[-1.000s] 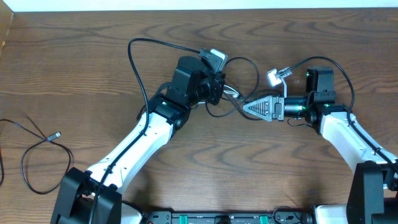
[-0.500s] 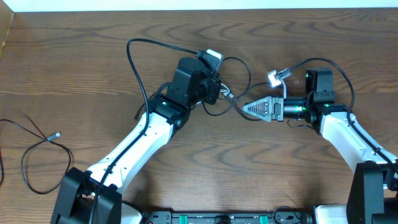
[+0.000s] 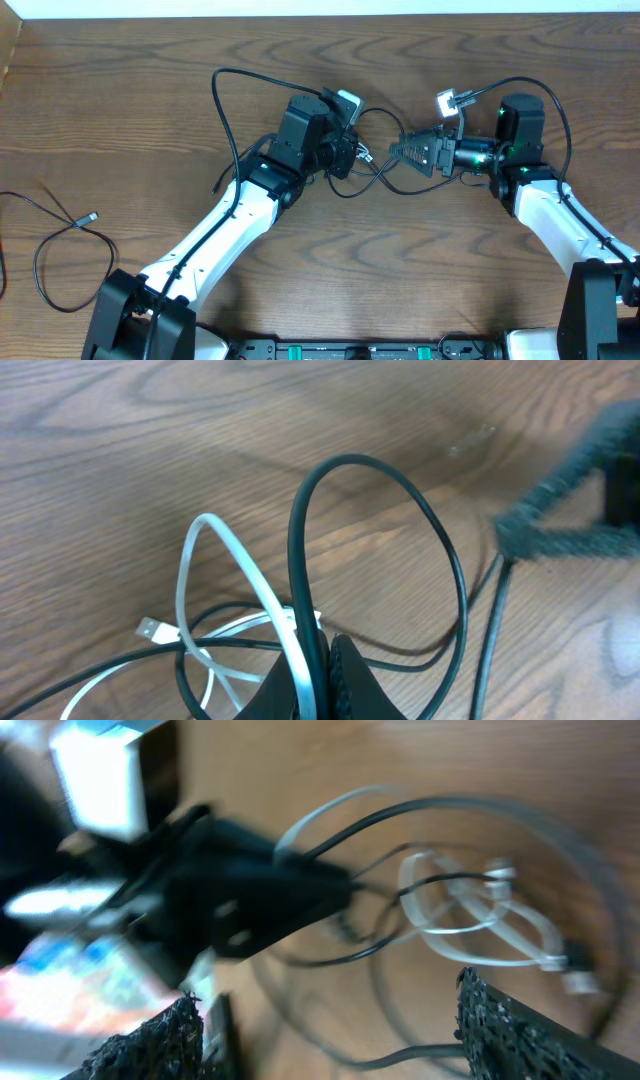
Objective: Untangle cables
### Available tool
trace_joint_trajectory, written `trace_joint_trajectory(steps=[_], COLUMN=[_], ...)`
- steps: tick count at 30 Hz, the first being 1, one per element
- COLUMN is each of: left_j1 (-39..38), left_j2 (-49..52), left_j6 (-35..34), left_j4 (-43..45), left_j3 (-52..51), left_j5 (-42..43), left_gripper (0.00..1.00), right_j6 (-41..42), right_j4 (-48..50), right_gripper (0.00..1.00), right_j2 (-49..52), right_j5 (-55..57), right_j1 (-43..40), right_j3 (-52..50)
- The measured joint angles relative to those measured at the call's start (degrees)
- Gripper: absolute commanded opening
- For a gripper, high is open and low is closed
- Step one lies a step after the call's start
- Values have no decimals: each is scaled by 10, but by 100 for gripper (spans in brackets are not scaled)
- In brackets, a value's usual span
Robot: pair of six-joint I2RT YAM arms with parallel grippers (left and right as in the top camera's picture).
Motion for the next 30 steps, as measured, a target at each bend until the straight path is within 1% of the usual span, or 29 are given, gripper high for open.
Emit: trace_joint_trajectory(steps=[4, 6, 9, 11, 15, 20, 22, 24, 27, 29, 30], left_j1=[0, 0, 0, 0, 0, 0, 2, 10, 20, 28, 28], left_j2=[0, 0, 0, 0, 0, 0, 0, 0, 0, 0, 0], left_j6=[0, 0, -2, -14, -38, -48, -52, -62, -106, -149, -153], left_j4=[14, 27, 68, 108, 145, 156, 172, 205, 263, 300, 302], left_j3=[0, 0, 0, 0, 0, 0, 0, 0, -2, -2, -2], left_j5=[20, 28, 50, 63, 75, 74, 72, 71, 72, 78, 80], left_gripper=[8, 8, 8, 8, 8, 8, 8, 8, 8, 8, 8], right_j6=[26, 31, 30, 24, 2, -7, -15, -37, -59, -71, -73], right_j4=[-36, -64, -118, -143, -148, -153, -175, -222, -271, -277, -276], right_gripper=[81, 81, 83, 83, 83, 82, 82, 82, 82, 81, 81], right_j2=[0, 0, 0, 0, 0, 0, 0, 0, 0, 0, 0], right_j5=[122, 158, 212, 226, 215, 184, 172, 167, 182, 194, 193], right_j1=[0, 0, 0, 0, 0, 0, 0, 0, 0, 0, 0], right_j3=[0, 0, 0, 0, 0, 0, 0, 1, 1, 0, 0])
